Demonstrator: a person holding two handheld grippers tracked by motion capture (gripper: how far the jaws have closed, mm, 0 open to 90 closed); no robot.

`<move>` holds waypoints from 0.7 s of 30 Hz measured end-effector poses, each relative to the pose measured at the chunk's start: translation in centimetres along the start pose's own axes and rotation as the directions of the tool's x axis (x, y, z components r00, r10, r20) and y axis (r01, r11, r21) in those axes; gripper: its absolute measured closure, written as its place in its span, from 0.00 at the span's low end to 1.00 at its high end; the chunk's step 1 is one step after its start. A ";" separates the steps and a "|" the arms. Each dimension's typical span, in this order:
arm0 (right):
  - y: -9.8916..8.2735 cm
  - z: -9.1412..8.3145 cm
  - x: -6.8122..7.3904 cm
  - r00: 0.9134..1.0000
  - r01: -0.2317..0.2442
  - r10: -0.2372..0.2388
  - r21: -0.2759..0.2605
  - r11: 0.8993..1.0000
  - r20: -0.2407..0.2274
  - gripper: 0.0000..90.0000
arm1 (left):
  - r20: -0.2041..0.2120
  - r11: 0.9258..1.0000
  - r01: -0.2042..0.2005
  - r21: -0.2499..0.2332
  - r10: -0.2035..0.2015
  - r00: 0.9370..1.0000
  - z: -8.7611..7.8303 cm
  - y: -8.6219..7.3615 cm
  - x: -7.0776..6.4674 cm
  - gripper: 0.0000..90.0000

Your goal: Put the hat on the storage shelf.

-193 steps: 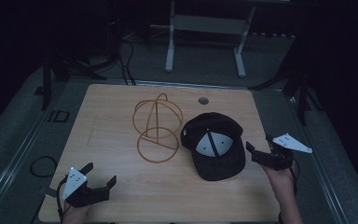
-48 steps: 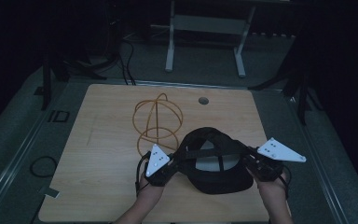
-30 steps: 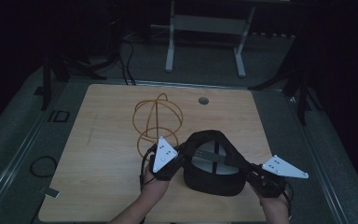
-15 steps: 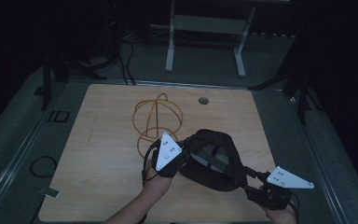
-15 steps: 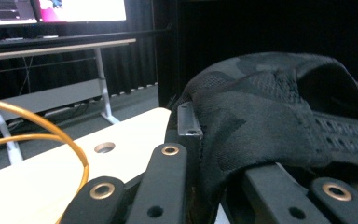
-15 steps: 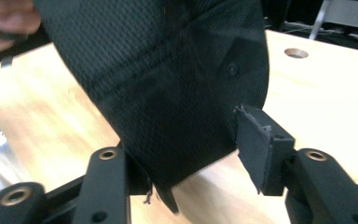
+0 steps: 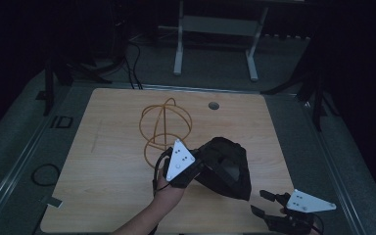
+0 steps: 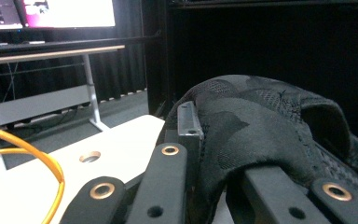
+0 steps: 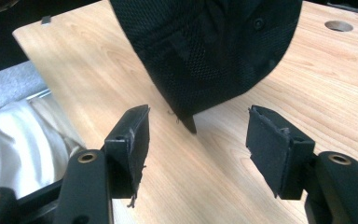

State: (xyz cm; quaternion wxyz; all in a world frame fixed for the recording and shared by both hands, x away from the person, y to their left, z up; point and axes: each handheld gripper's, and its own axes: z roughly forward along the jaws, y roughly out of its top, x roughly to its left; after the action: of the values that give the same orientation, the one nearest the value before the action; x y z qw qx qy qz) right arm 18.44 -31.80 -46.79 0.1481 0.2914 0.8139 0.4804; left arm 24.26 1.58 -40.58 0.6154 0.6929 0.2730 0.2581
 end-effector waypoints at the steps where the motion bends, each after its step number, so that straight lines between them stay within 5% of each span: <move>1: 0.4 -0.5 -0.1 1.000 0.016 -0.015 -0.013 1.000 0.023 0.44 | 0.018 1.000 0.006 -0.003 -0.006 1.000 -0.2 0.0 0.4 0.98; 10: 3.4 -2.1 -1.1 0.994 0.078 -0.068 -0.128 0.989 0.083 0.47 | 0.129 0.999 0.002 -0.049 0.004 0.992 -1.7 -0.6 2.1 0.98; 12: 4.3 -2.1 -1.1 0.993 0.104 -0.094 -0.156 0.982 0.068 0.47 | 0.184 0.998 -0.013 -0.066 0.025 0.983 -2.2 -0.5 2.5 0.98; 15: 5.5 -1.8 -0.7 0.990 0.134 -0.141 -0.226 0.965 -0.015 0.50 | 0.226 0.996 -0.035 -0.077 0.051 0.973 -2.6 -0.3 2.8 0.98; 21: 7.7 -0.1 0.6 0.968 0.235 -0.249 -0.221 0.947 -0.040 0.50 | 0.314 0.995 -0.061 -0.076 0.082 0.946 -3.2 0.0 2.9 0.98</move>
State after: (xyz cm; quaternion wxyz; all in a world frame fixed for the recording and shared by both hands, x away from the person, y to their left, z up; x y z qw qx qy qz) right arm 20.49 -28.65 -40.05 0.2091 0.1554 0.7914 0.5530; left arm 24.10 5.84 -40.16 0.6640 0.7141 0.1368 0.1744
